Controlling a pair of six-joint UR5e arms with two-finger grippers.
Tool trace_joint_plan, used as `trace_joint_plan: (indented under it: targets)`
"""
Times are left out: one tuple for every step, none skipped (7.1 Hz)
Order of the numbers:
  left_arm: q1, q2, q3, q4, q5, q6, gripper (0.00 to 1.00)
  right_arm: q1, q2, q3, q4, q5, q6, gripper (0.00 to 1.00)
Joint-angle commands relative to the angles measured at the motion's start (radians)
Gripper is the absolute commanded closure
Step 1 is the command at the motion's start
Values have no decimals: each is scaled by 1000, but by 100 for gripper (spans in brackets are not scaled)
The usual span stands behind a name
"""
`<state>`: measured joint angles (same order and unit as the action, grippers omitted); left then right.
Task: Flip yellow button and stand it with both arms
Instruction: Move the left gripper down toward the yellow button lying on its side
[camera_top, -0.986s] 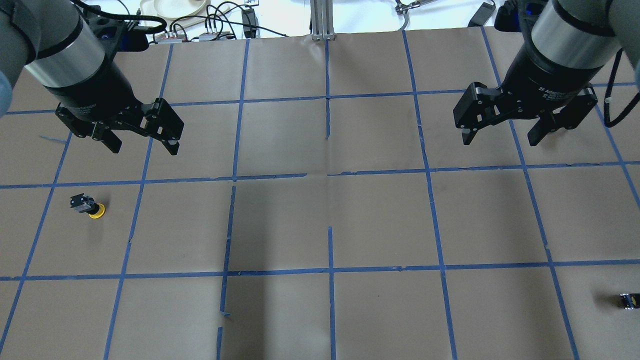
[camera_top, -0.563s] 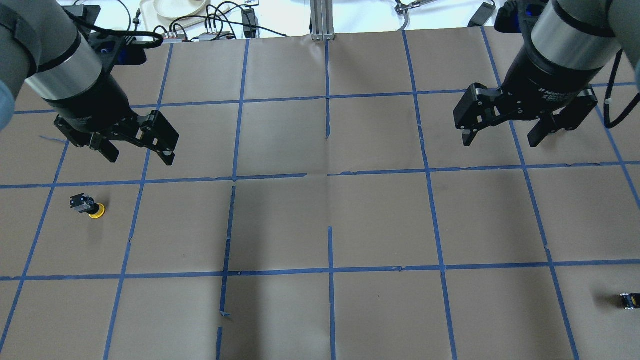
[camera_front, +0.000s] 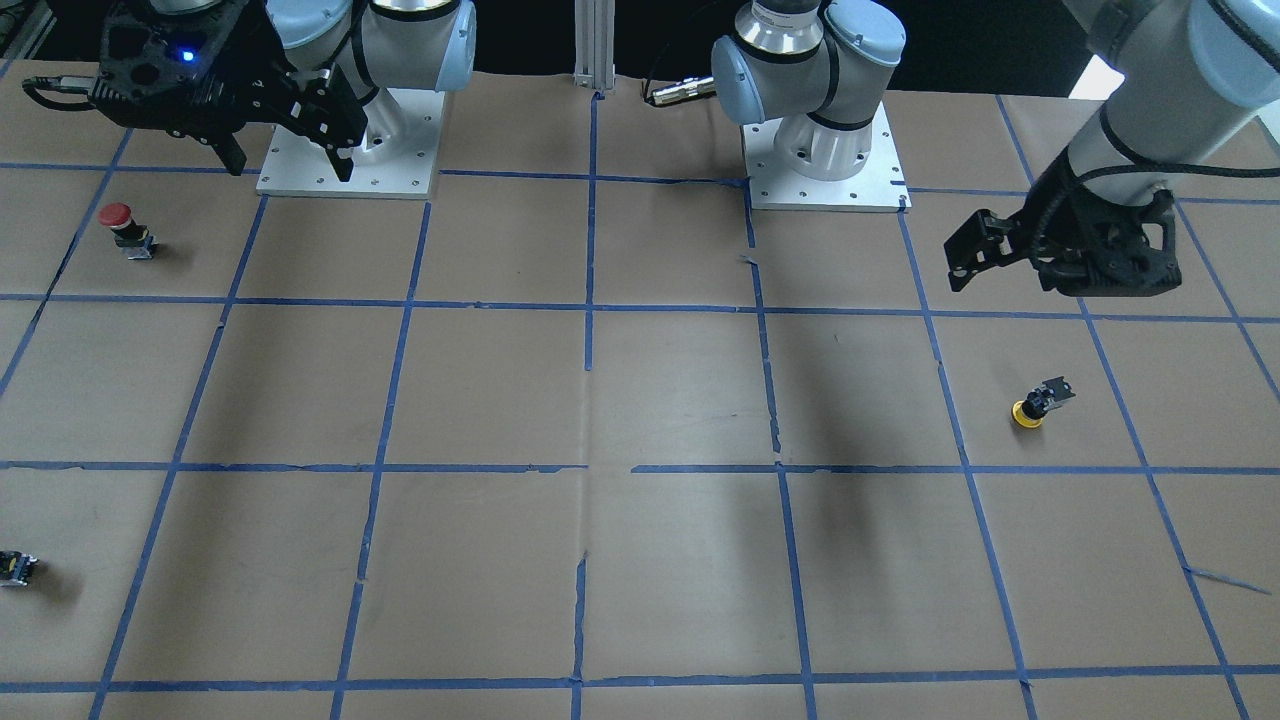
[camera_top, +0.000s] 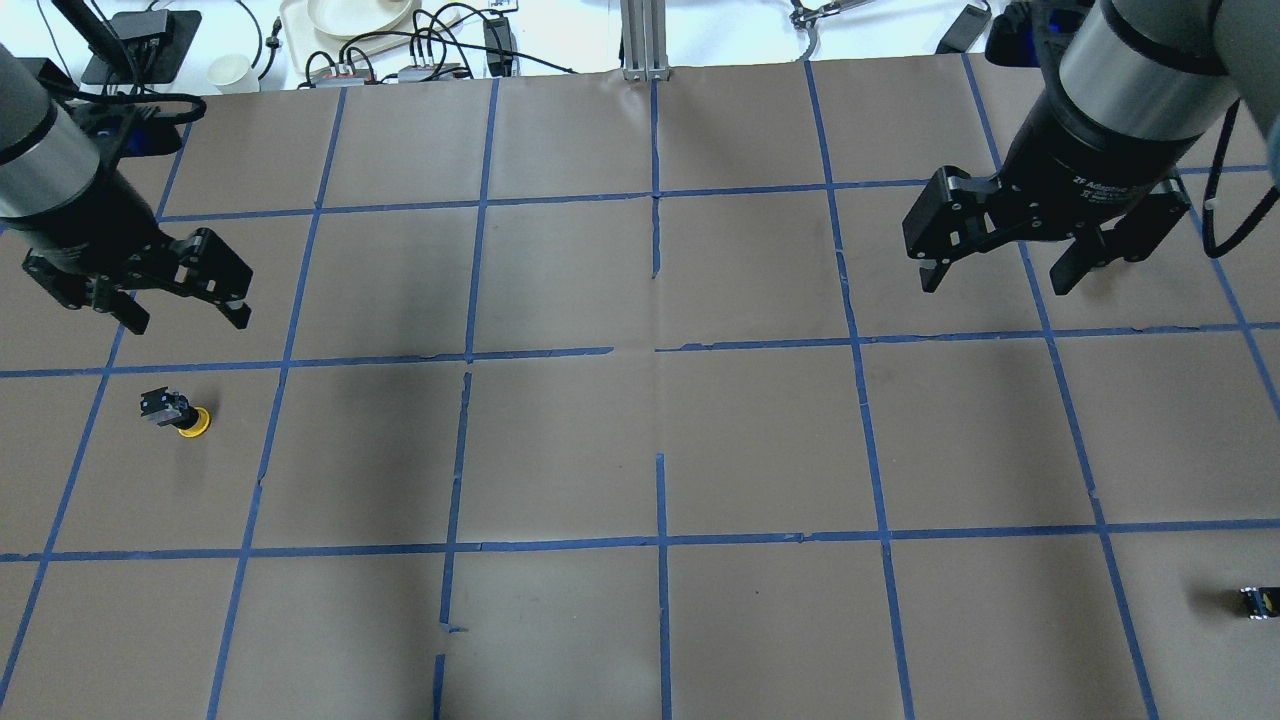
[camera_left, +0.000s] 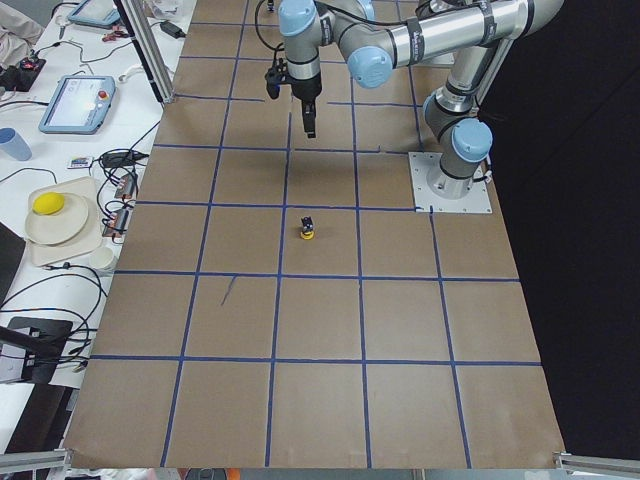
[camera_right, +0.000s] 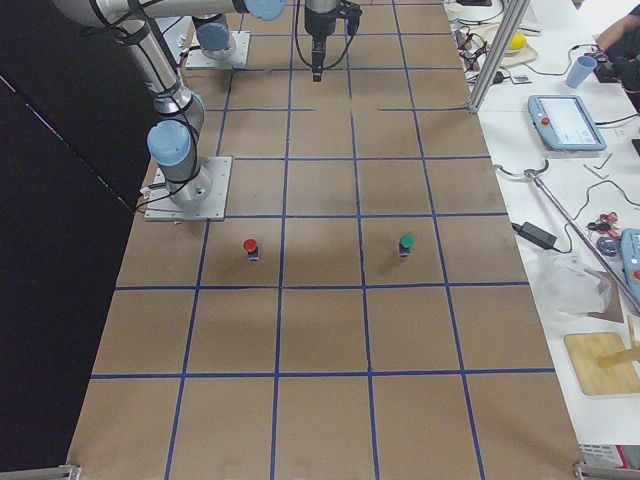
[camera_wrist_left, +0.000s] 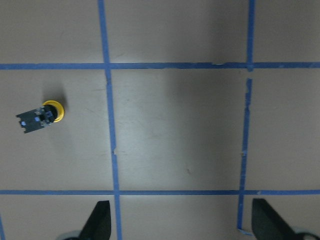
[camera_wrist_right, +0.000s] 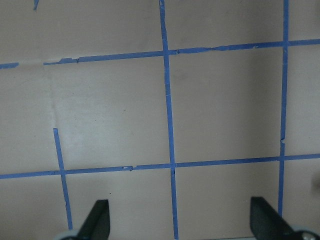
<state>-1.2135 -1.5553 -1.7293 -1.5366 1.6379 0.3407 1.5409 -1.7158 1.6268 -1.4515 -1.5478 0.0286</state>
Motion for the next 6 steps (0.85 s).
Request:
trace_joint_plan:
  targets:
    - [109,-67,-12,76,31,168,1,-5,-1,-1,-6,3,-4,0]
    - [155,-139,-12,160,27,220,1,-4,-1,-1,-6,3,2,0]
    - [196,-210,-15,191,22,277,1,-2,-1,-2,-6,2,4,0]
    - [247,-273,-12,249,10,300,1,-2,-2,-2,-16,2,4,0]
    - [261,-308,-13,256,-6,305,8,-1,-2,-1,-23,-3,4,0]
    - [270,-333,-16,313,-13,307,9,-1,-1,-1,-23,0,5,0]
